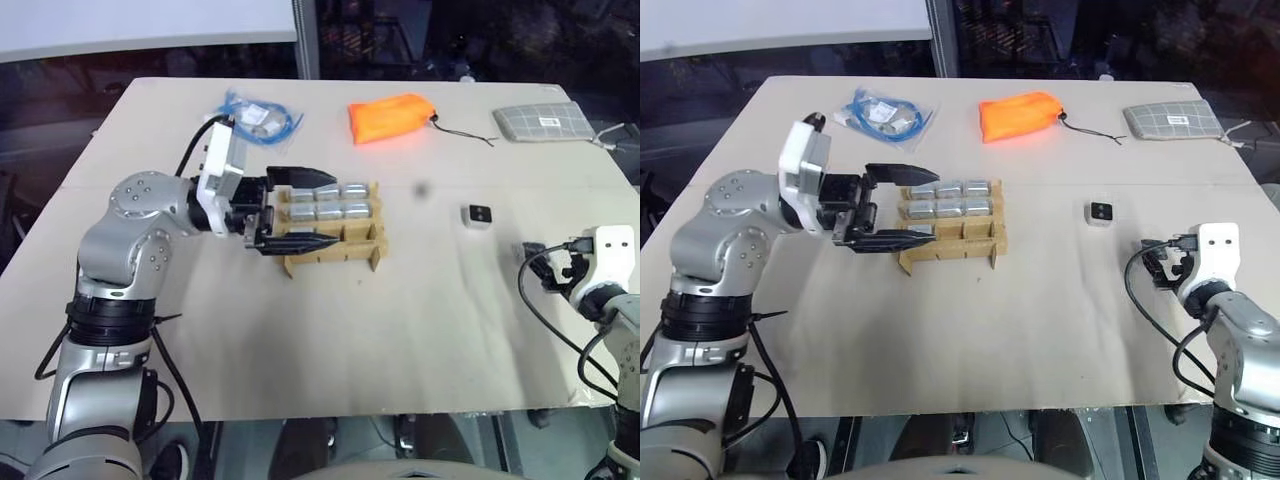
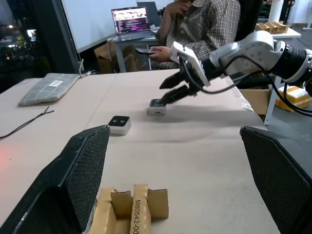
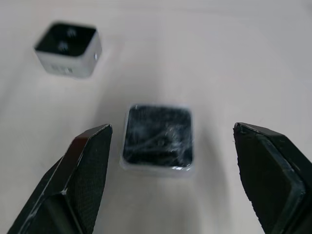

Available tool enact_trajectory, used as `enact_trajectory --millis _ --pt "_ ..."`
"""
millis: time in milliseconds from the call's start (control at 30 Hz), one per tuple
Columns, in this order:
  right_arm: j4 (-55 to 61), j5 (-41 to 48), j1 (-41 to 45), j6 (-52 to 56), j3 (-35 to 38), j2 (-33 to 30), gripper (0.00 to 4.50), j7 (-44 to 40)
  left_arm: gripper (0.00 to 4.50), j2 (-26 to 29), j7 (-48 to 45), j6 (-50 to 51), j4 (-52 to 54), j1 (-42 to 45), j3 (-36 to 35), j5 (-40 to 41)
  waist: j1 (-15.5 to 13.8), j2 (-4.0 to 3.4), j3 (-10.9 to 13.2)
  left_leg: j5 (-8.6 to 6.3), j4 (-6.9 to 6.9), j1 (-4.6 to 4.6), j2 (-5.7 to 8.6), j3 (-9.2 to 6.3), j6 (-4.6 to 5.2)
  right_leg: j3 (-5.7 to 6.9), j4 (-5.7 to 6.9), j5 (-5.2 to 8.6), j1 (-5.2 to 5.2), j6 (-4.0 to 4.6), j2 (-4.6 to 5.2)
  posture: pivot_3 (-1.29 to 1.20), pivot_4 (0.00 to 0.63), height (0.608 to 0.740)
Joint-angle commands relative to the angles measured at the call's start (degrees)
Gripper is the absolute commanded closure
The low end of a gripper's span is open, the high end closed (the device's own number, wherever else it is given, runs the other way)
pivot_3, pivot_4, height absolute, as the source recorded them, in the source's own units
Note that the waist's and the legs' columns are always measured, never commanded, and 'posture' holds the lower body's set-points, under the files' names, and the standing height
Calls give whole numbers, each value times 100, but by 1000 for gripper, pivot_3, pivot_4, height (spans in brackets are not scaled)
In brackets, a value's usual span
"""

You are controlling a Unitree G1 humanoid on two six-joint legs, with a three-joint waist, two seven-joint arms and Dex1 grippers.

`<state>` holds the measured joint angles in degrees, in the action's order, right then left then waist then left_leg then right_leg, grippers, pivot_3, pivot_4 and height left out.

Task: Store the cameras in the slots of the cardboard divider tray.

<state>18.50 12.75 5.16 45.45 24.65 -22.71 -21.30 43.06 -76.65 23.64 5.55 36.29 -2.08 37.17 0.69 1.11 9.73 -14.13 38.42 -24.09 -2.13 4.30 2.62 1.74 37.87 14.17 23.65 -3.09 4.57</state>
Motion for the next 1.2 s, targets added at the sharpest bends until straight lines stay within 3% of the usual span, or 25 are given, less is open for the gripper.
enact_trajectory --millis 33,500,600,667,700,1000,1200 --pt "-320 56 60 -347 35 -17 556 91 0 117 12 -6 210 90 -175 34 0 0 0 0 0 0 0 0 0 0 0 0 0 0 0 0 150 740" --pt "-1135 203 418 -1034 -311 -116 556 -18 0 256 115 91 327 3 -258 91 7 0 0 -1 0 10 -2 8 2 -10 4 0 -2 0 -2 0 150 740" --pt "-1174 220 420 -1164 -368 -147 1395 -63 0 262 122 98 332 -8 -274 83 -3 0 0 0 0 8 -1 9 0 -11 2 0 -3 0 0 0 150 740" --pt "-1172 230 408 -1164 -380 -165 2337 -62 0 265 130 96 329 -21 -283 70 -2 0 0 0 0 9 -1 10 0 -12 1 0 -3 0 0 0 150 740" --pt "-1155 230 395 -1167 -378 -176 2514 -59 0 266 131 97 327 -29 -287 71 -1 0 0 0 0 9 -1 10 0 -11 1 0 -3 0 0 0 150 740" --pt "98 485 252 -1147 -652 -579 2509 -551 0 115 472 237 148 -43 -293 36 6 -3 2 -1 0 9 -2 9 1 -12 2 0 -3 0 0 0 150 740" --pt "1504 938 635 -936 -1606 -1054 2509 -1263 0 -532 1513 1460 233 -42 -208 571 -1 -2 1 -3 1 10 -6 5 6 -10 3 0 -6 -1 -4 0 150 740"
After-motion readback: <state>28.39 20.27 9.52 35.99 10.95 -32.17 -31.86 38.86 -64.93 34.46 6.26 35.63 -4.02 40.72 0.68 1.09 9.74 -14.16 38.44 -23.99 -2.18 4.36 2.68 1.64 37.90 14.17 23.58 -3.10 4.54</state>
